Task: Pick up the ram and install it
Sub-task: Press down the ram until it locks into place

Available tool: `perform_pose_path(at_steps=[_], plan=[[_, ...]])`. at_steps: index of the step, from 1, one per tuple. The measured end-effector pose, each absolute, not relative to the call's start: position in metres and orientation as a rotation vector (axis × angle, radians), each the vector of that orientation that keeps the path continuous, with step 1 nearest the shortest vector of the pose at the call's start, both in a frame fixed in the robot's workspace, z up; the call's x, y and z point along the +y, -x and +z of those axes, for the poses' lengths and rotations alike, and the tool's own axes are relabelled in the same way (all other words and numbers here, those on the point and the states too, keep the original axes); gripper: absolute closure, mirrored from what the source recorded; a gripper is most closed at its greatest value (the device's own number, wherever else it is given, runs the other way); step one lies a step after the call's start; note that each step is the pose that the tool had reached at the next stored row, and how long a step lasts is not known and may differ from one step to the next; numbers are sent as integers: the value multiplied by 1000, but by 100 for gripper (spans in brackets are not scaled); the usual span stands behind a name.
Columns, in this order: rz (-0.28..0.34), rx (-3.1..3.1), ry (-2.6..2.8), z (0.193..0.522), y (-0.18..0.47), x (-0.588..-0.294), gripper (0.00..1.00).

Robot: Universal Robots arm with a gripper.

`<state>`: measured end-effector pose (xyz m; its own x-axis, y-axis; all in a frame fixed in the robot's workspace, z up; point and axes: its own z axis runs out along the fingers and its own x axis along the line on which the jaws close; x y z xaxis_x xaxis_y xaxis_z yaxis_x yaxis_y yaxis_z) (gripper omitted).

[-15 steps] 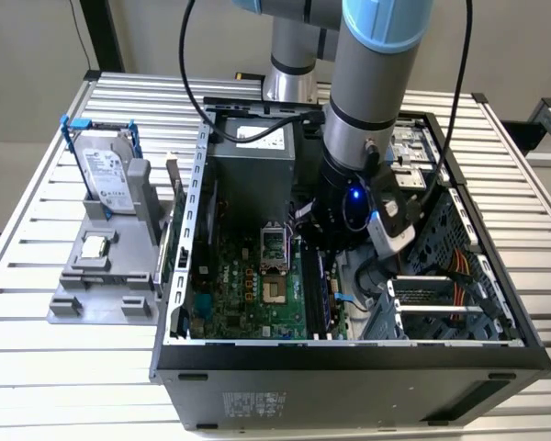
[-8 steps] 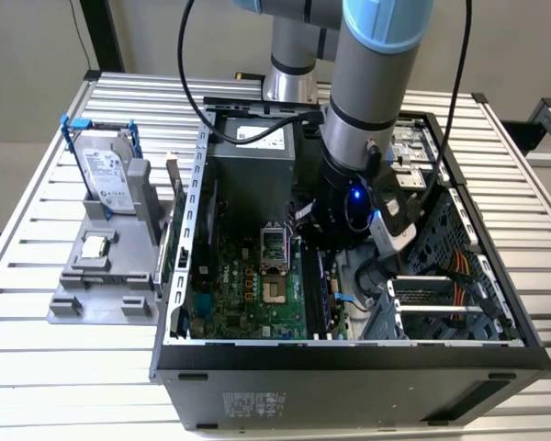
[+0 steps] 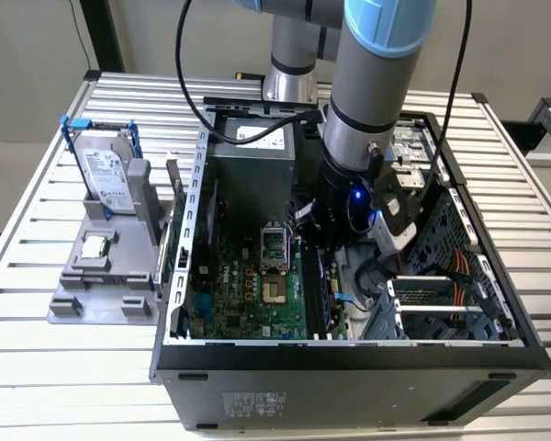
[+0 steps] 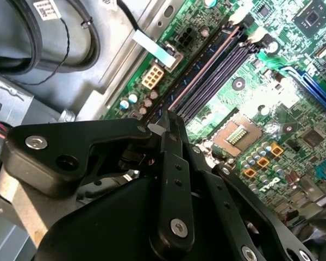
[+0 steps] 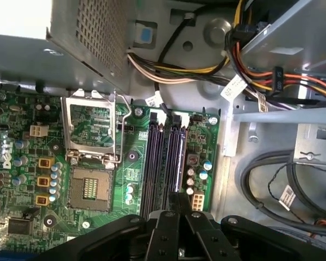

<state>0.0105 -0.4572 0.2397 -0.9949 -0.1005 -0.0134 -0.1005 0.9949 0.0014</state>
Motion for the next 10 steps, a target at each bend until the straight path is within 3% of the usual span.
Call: perform_pose_path(at_steps=[10], plan=[[4,3120,232,240,-11,-457,100]])
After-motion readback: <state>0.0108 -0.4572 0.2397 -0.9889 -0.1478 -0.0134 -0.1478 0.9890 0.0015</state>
